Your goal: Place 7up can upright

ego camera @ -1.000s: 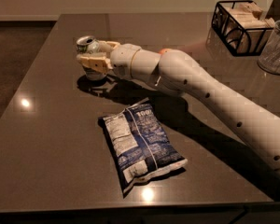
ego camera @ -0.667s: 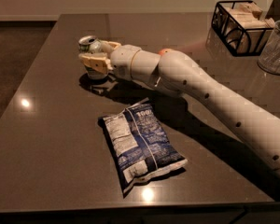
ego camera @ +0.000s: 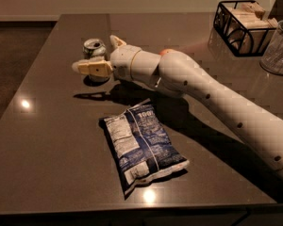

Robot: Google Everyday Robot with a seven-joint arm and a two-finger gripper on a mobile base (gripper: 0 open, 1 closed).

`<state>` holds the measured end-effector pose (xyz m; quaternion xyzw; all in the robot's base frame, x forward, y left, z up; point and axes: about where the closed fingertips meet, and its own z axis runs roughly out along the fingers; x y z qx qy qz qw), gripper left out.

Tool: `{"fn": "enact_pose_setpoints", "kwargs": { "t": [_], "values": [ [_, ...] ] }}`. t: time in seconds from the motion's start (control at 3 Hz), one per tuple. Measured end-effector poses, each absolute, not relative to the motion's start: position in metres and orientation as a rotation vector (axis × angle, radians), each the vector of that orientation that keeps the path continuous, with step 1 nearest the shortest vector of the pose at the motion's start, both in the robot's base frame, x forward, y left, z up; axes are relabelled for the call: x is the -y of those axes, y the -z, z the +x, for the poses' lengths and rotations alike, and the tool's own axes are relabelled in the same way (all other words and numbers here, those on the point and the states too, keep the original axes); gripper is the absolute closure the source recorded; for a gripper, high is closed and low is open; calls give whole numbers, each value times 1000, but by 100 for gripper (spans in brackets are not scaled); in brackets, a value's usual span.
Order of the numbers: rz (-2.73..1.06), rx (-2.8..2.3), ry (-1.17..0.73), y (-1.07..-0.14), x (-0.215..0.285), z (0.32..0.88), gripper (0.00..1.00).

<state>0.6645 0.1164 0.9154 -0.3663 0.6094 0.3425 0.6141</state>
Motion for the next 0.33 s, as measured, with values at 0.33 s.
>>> {"fn": "enact_pose_setpoints", "kwargs": {
  "t": [0.33],
  "values": [
    [-844, -1404, -790, -915, -117, 664, 0]
  ]
}}
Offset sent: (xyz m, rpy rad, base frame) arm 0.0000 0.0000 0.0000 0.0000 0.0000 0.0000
